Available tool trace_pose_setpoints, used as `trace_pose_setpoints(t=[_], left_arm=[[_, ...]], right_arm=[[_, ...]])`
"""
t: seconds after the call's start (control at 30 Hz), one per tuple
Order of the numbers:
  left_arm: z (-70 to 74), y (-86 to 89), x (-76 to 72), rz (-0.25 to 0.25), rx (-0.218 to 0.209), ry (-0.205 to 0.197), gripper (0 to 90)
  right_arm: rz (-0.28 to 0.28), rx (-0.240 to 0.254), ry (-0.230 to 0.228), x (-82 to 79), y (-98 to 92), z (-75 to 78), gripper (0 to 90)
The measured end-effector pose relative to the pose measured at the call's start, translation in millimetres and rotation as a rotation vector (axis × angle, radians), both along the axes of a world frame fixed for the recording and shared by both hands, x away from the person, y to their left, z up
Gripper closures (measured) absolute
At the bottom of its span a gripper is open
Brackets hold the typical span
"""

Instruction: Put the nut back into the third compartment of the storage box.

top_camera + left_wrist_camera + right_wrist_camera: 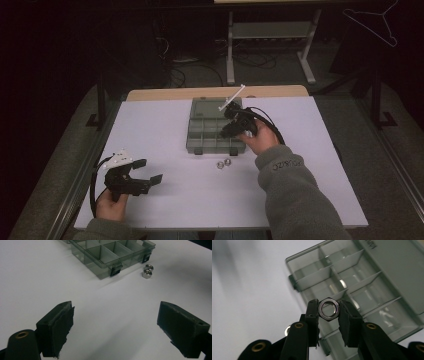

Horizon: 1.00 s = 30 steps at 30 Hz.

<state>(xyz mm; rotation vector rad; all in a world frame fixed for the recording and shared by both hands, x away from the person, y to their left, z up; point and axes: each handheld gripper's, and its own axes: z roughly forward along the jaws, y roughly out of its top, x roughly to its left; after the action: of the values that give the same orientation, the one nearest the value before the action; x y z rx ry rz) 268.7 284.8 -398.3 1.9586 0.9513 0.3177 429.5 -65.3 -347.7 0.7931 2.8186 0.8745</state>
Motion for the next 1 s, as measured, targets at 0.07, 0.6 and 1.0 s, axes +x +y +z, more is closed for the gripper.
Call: trace_pose_setpoints(t=[0.07,0.6,1.0], left_arm=[[-0.1,-0.2,0.1,0.000,0.001,-0.001,13.0],[0.6,0.4,0.3,-0.004,-0.002,-0.003,13.0],[0.6,-0.8,0.1,-0.005,-0.009,-0.002,13.0]], right_arm=[[-0.010,0.002,0.003,8.8,1.7,2.8,69.2],[-0.095,-0.051,0.056,58.2,16.2,-20.4,69.3],[-0.137,-0.073,0.091,66.4,17.5,-36.6,69.2]])
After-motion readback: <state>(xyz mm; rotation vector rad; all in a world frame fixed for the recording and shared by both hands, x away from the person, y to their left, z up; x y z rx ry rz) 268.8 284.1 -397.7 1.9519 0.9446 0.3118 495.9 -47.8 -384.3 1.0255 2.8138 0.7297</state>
